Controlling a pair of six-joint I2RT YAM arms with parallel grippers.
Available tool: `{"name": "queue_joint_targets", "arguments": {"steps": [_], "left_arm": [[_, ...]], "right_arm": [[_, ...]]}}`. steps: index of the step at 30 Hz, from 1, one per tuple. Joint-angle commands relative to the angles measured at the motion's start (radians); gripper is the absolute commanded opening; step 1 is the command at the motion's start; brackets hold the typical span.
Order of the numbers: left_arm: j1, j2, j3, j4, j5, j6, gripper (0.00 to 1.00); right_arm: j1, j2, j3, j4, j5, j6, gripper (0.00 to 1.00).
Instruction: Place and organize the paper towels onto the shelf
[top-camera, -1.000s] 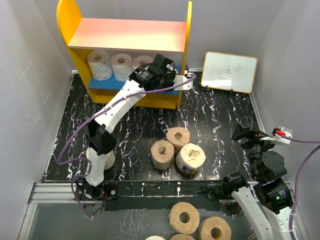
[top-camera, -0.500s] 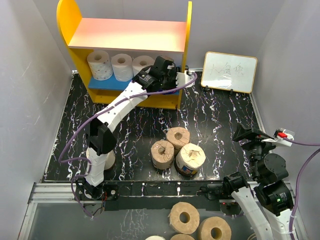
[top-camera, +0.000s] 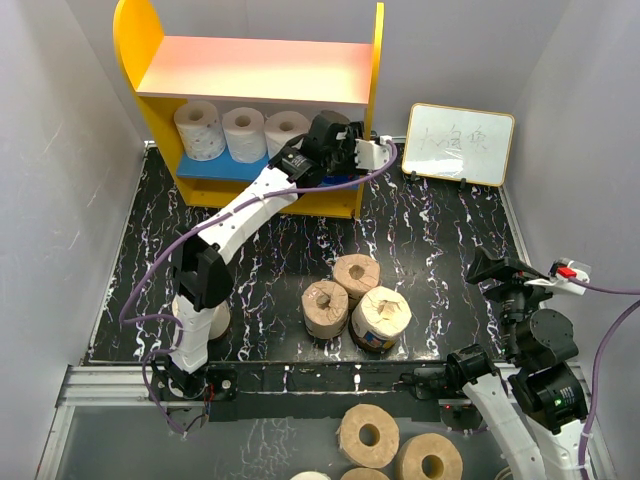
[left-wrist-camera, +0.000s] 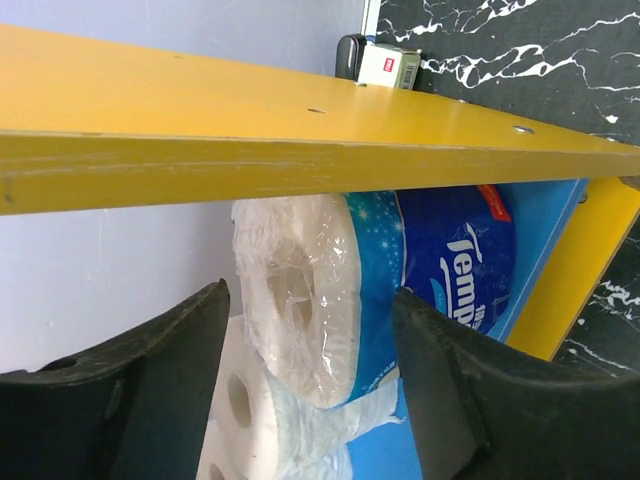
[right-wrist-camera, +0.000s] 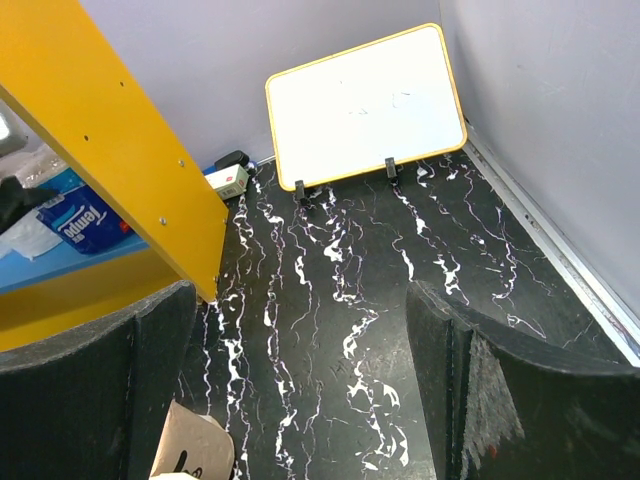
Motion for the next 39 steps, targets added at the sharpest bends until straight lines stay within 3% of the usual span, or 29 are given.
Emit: {"name": "queue_joint_targets", "arguments": {"steps": [1, 3, 13, 28, 31, 35, 39], "left_arm": [[-0.001, -0.04, -0.031, 0.061, -0.046, 0.0, 0.94], [-0.002, -0.04, -0.047, 0.069, -0.05, -0.003, 0.99], [0.0, -0.038, -0.165, 0.184, -0.102, 0.019, 0.99], [0.015, 0.057, -0.088, 0.266, -0.174, 0.012, 0.99], [0.016, 0.061, -0.033, 0.166, -0.149, -0.059, 0.99], [0.009, 0.014, 0.046, -0.183, -0.051, -0.207, 0.99], [-0.004, -0.092, -0.035, -0.334, -0.087, -0.298, 0.99]], "right_arm": [[0.005, -0.015, -0.001, 0.048, 0.001, -0.007, 0.84], [0.004, -0.016, -0.001, 0.047, 0.001, -0.006, 0.84], [0.005, -0.027, -0.001, 0.046, 0.003, -0.006, 0.84], [0.005, -0.024, -0.001, 0.045, -0.001, -0.006, 0.84], [0.004, -0.026, -0.001, 0.046, 0.0, -0.006, 0.84], [0.004, -0.039, 0.0, 0.045, 0.004, -0.006, 0.84], [0.005, -0.046, -0.001, 0.046, 0.0, -0.005, 0.84]]}}
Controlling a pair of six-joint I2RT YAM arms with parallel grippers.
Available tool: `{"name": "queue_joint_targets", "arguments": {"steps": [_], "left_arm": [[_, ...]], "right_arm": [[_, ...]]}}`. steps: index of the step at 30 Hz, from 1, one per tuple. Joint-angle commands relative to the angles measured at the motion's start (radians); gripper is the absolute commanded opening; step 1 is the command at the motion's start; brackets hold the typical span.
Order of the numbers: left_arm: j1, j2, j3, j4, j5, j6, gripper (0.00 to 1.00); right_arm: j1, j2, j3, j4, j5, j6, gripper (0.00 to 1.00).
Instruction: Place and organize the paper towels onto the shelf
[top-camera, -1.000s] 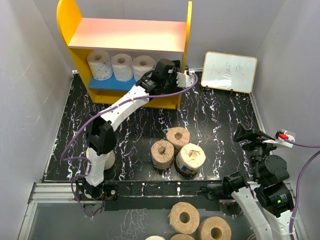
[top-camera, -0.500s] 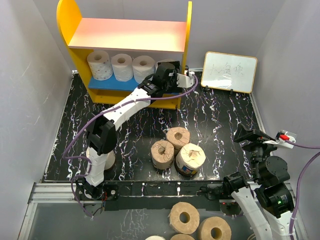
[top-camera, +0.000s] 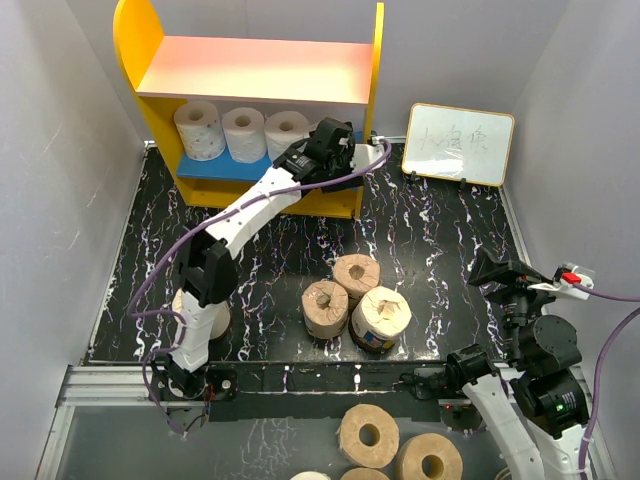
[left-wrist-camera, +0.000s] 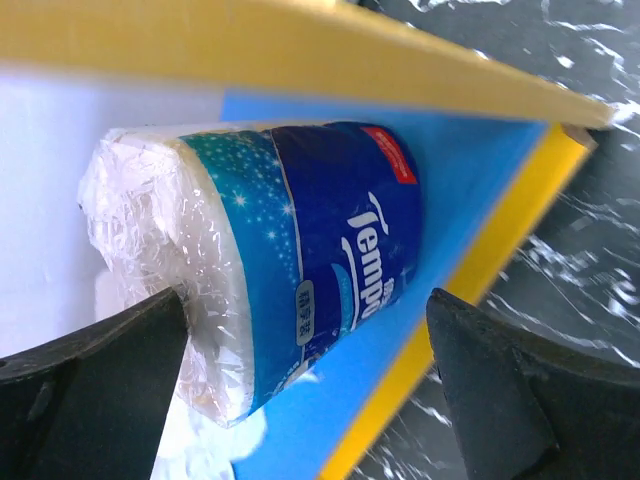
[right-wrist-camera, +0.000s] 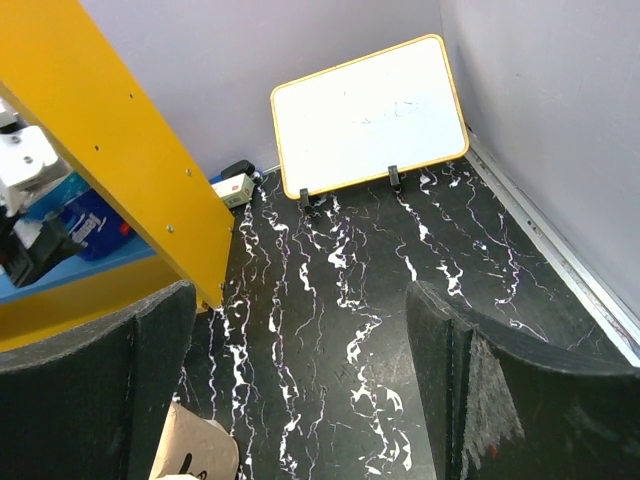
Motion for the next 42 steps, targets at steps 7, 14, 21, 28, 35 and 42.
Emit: {"name": "queue_joint_targets", "arguments": {"steps": [7, 14, 21, 28, 35, 42], "left_arm": [[-0.008, -0.518, -0.33, -0.355, 0.076, -0.174, 0.99], [0.034, -0.74, -0.61, -0.098, 0.006, -0.115, 0.99], [0.035, -0.666, -0.467, -0.517, 0.346, -0.128, 0.99], [0.054, -0.639, -0.576, -0.546, 0.313, -0.128, 0.99], [0.055, -0.661, -0.726, -0.529, 0.352, -0.059, 0.99], [0.055, -0.722, -0.829, -0.24, 0.312, -0.048, 0.99]], "right_arm": [[0.006, -0.015, -0.001, 0.046, -0.005, -0.007, 0.84], [0.006, 0.028, -0.002, 0.05, -0.022, -0.013, 0.84], [0.006, 0.01, 0.001, 0.045, -0.007, -0.01, 0.84], [0.006, -0.036, 0.001, 0.042, 0.011, 0.0, 0.84], [0.006, -0.029, 0.002, 0.041, 0.011, 0.0, 0.85], [0.006, -0.03, 0.002, 0.041, 0.014, 0.001, 0.85]]}}
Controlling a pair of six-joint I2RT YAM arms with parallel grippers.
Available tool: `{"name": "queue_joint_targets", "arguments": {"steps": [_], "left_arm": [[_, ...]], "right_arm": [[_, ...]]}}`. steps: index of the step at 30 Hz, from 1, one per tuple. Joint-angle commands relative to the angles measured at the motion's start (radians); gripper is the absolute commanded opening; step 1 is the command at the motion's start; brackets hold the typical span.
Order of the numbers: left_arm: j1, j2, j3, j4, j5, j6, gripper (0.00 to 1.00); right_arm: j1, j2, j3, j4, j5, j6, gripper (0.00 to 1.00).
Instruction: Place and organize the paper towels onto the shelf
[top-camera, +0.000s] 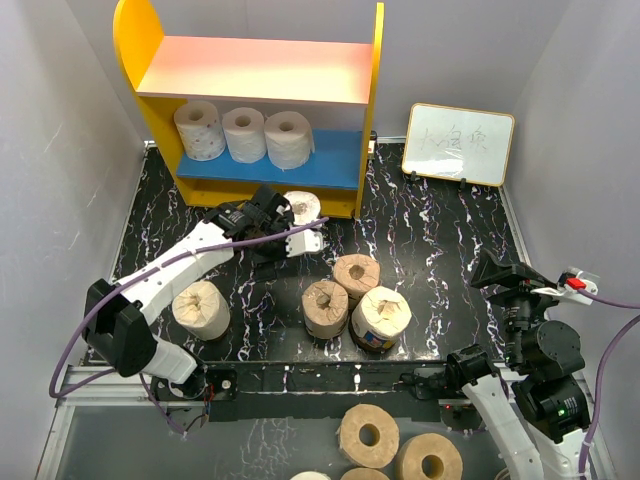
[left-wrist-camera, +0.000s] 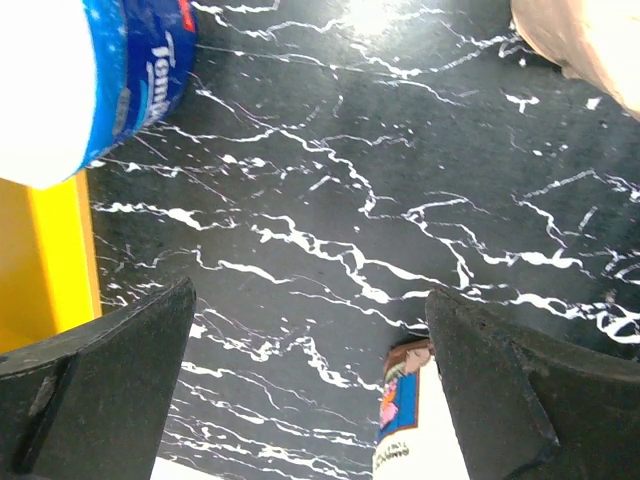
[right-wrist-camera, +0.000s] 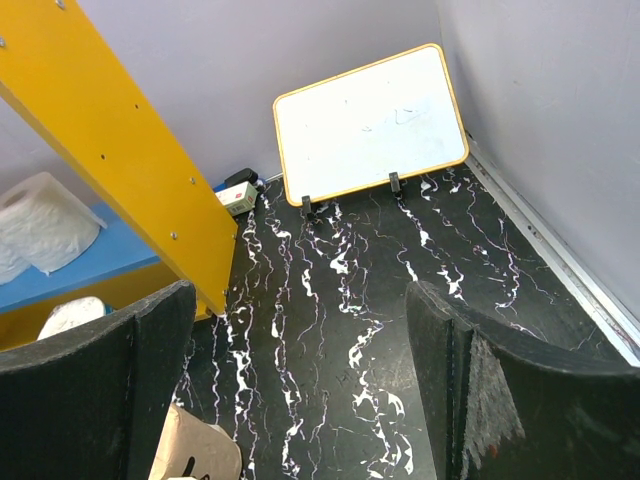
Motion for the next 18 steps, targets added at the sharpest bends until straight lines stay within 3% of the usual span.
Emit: {"name": "queue_joint_targets", "arguments": {"steps": [1, 7, 18], "left_arm": [[0.002, -0.048, 0.002, 0.168, 0.012, 0.014, 0.99], [0.002, -0.008, -0.061, 0.417, -0.078, 0.032, 0.99], [0.002, 0.162, -0.05, 0.533, -0.098, 0.086, 0.97]], "right_arm": [[0.006, -0.002, 0.002, 0.04, 0.011, 0.001, 0.85], [0.006, -0.007, 0.003, 0.038, 0.021, 0.003, 0.85], [0.006, -0.001, 0.003, 0.037, 0.026, 0.006, 0.84]]}}
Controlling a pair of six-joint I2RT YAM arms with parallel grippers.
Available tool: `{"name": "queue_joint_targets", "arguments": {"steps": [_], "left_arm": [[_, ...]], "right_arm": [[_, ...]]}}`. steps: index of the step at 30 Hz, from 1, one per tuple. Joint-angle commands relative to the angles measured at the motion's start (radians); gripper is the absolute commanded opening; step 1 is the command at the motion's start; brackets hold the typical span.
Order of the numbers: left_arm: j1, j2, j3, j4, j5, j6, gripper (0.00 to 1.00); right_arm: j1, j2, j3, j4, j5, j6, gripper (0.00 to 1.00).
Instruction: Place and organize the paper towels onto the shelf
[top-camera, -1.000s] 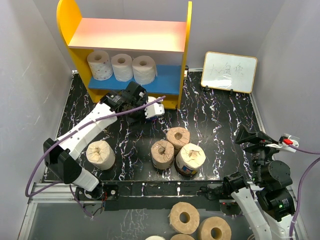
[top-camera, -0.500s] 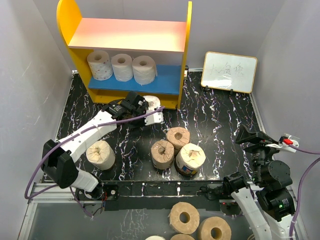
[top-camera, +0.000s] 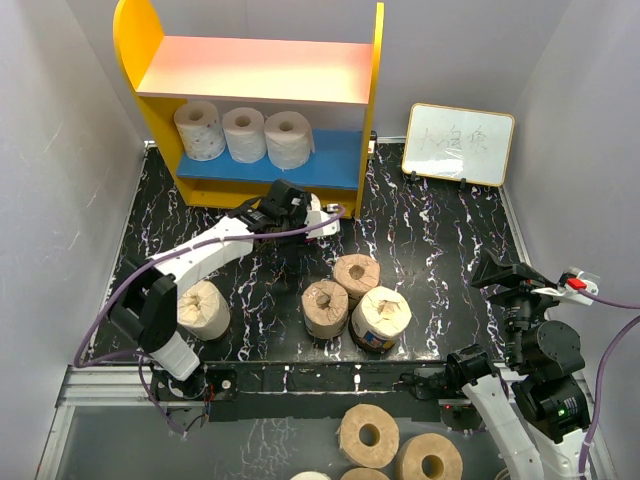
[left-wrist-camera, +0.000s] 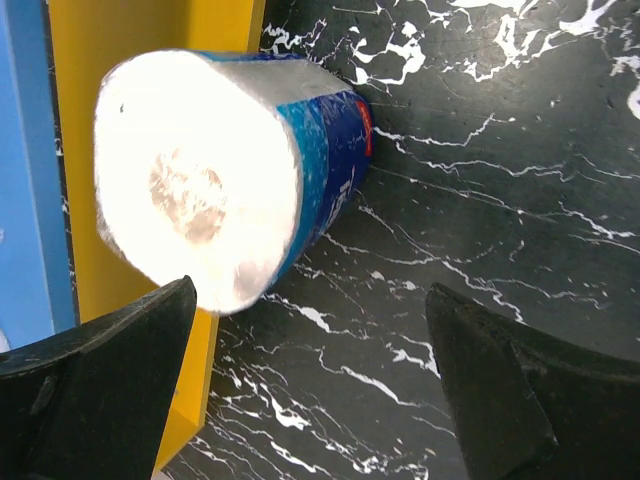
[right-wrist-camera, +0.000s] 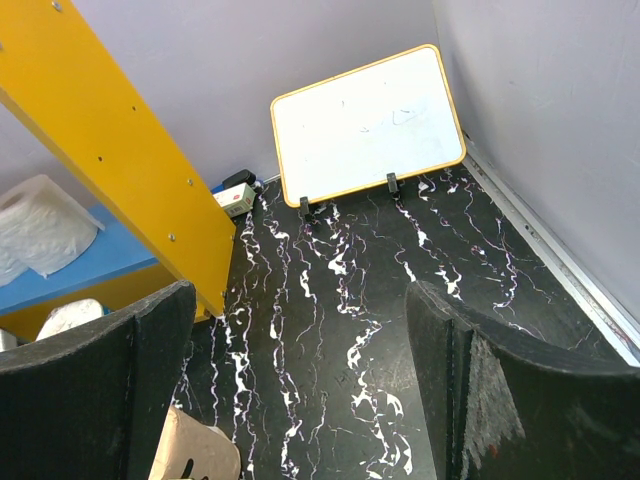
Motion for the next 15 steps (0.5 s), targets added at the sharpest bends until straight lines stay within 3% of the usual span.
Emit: {"name": "queue_joint_targets", "arguments": {"steps": [1, 15], "left_arm": [[0.002, 0.036, -0.008, 0.086, -0.016, 0.042, 0.96], [0.002, 0.134, 0.045, 0.139, -0.006, 0.052, 0.93]], "right_arm": [[0.006, -0.001, 0.002, 0.036, 0.018, 0.007, 0.84], [0.006, 0.001, 0.002, 0.038, 0.017, 0.006, 0.84]]}}
